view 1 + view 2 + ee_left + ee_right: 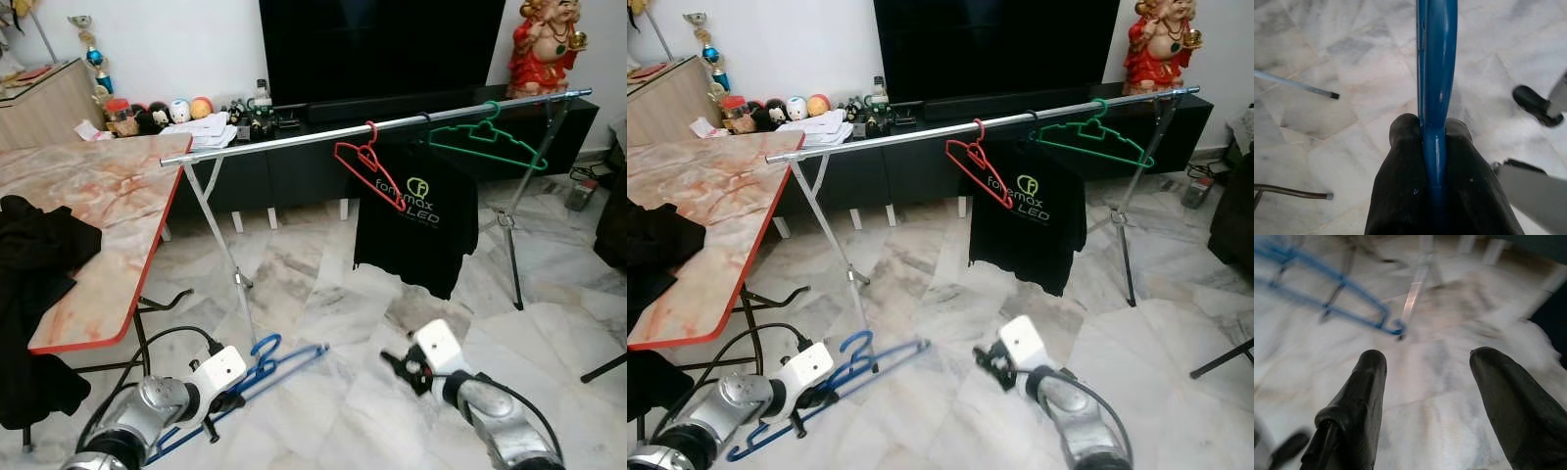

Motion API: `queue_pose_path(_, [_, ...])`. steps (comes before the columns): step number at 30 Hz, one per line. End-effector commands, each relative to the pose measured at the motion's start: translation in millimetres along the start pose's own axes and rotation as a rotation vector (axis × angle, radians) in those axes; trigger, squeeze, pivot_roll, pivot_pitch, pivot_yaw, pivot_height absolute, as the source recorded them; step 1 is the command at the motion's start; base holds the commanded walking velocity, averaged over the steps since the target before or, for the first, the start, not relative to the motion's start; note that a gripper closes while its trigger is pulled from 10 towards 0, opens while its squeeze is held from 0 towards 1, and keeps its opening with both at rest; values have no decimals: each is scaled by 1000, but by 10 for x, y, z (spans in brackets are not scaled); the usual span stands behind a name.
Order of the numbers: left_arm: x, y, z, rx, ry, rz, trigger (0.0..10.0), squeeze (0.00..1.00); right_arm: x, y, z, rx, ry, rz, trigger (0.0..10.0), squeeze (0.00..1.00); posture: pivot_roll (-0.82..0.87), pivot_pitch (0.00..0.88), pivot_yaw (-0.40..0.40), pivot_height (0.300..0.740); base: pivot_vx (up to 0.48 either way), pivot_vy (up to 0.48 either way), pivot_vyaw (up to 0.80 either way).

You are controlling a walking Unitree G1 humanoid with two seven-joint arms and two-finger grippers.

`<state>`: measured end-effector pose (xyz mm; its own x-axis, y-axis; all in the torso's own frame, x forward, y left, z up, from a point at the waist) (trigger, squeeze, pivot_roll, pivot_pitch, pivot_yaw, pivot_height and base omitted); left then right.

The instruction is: Hang hanger

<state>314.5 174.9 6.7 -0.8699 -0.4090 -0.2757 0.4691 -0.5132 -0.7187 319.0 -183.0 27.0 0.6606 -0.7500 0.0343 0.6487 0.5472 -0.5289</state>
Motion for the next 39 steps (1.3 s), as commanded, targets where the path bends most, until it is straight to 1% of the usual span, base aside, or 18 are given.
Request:
queue_pose_path(1, [-15,-31,115,12,73,-72,10000,0,-151,-40,67,-8,-95,180,10000,0,-41,0,110,740,0,0,0])
queue_pose_path(5, [67,-41,254,49,122,-168,10000,0,-207,-166,45,-48,-128,333,10000,0,-29,0,87,740,0,0,0])
queue_pose_path(7, [87,-86,379,77,148,-233,10000,0,-245,-259,80,-66,-155,459,10000,0,-13,0,71,740,0,0,0])
queue_pose_path(8, [91,-98,410,83,155,-247,10000,0,-258,-284,84,-75,-158,495,10000,314,-6,0,64,740,0,0,0])
queue_pose_path(9, [96,-116,438,85,168,-265,10000,0,-277,-310,90,-87,-155,538,10000,314,-6,0,64,740,0,0,0])
queue_pose_path(10, [107,-132,465,87,180,-284,10000,0,-289,-330,101,-95,-150,572,10000,1000,-2,0,58,740,0,0,0])
queue_pose_path(12, [172,-170,555,107,200,-343,10000,0,-312,-366,132,-106,-164,638,10000,1000,18,0,46,740,0,0,0])
queue_pose_path(13, [198,-184,588,117,201,-362,10000,0,-305,-349,146,-111,-192,631,10000,945,25,0,43,740,0,0,0])
queue_pose_path(14, [217,-198,613,122,201,-374,10000,0,-299,-339,157,-113,-211,626,10000,945,28,0,42,740,0,0,0])
queue_pose_path(15, [248,-217,638,127,209,-392,10000,0,-299,-323,189,-103,-235,624,10000,67,35,0,41,740,0,0,0])
queue_pose_path(16, [271,-233,659,130,214,-405,10000,0,-300,-317,212,-94,-250,626,10000,67,38,0,40,740,0,0,0])
queue_pose_path(17, [294,-246,675,133,215,-416,10000,0,-294,-303,246,-81,-262,620,10000,0,40,0,39,740,0,0,0])
queue_pose_path(21, [392,-282,710,125,222,-440,10000,0,-199,-217,444,-30,-329,517,10000,0,58,0,18,740,0,0,0])
queue_pose_path(23, [425,-311,748,134,240,-451,10000,0,-195,-183,533,-3,-330,508,10000,0,55,0,15,740,0,0,0])
queue_pose_path(27, [479,-327,802,143,249,-457,10000,0,-299,-185,535,0,-302,603,10000,0,61,0,-1,740,0,0,0])
queue_pose_path(29, [498,-331,868,155,247,-452,10000,0,-443,-216,498,-16,-258,742,10000,0,67,0,-7,740,0,0,0])
queue_pose_path(32, [491,-330,940,167,257,-440,10000,0,-514,-208,461,-39,-232,818,10000,0,68,0,-10,740,0,0,0])
queue_pose_path(39, [553,-347,1100,194,294,-460,10000,0,-578,-114,404,-80,-240,834,10000,0,79,0,-2,740,0,0,0])
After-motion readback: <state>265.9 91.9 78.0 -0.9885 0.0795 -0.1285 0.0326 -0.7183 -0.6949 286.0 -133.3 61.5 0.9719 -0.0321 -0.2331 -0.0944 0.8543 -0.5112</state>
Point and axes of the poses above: a point about 5 cm out from each wrist's last joint towards the gripper, its own y axis pointing out of the wrist towards the gripper, its own z axis along the axis of the wrist's last joint, x = y × z, the point moved 3 cm from there along y, pointing out of the wrist towards the gripper, and after that the axes turned 10 degrees about y, right-handed, at the moved point
